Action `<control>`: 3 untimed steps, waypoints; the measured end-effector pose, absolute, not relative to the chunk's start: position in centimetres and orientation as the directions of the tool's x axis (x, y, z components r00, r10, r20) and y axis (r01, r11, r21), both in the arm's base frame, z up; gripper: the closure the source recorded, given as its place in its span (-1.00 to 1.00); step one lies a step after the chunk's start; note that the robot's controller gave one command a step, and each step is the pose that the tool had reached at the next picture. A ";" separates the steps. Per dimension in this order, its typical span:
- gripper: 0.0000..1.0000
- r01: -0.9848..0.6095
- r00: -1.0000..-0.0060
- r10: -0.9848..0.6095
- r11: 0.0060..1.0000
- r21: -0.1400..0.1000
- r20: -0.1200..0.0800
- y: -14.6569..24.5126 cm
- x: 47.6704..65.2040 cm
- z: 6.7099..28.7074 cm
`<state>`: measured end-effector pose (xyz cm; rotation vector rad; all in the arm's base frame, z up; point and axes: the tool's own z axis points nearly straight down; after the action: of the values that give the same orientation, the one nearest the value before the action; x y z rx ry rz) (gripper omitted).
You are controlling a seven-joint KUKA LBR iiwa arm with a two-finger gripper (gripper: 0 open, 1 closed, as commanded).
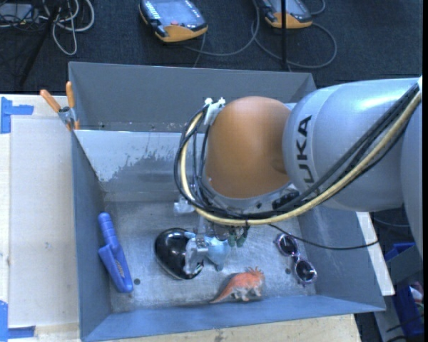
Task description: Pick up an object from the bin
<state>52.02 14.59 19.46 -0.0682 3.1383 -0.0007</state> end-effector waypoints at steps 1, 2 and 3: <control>-1.00 -0.025 -1.000 -0.025 1.000 0.002 0.000 17.8 56.4 18.0; -1.00 -0.102 -0.995 -0.102 0.995 0.003 -0.002 17.3 57.0 12.5; -1.00 -0.150 -0.989 -0.149 0.988 0.029 -0.008 14.3 54.3 8.6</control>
Offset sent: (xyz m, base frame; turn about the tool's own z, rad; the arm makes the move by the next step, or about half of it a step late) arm 0.0397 0.0177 -0.1246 -0.1622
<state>54.31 14.32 8.64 -0.2352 3.1268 0.0457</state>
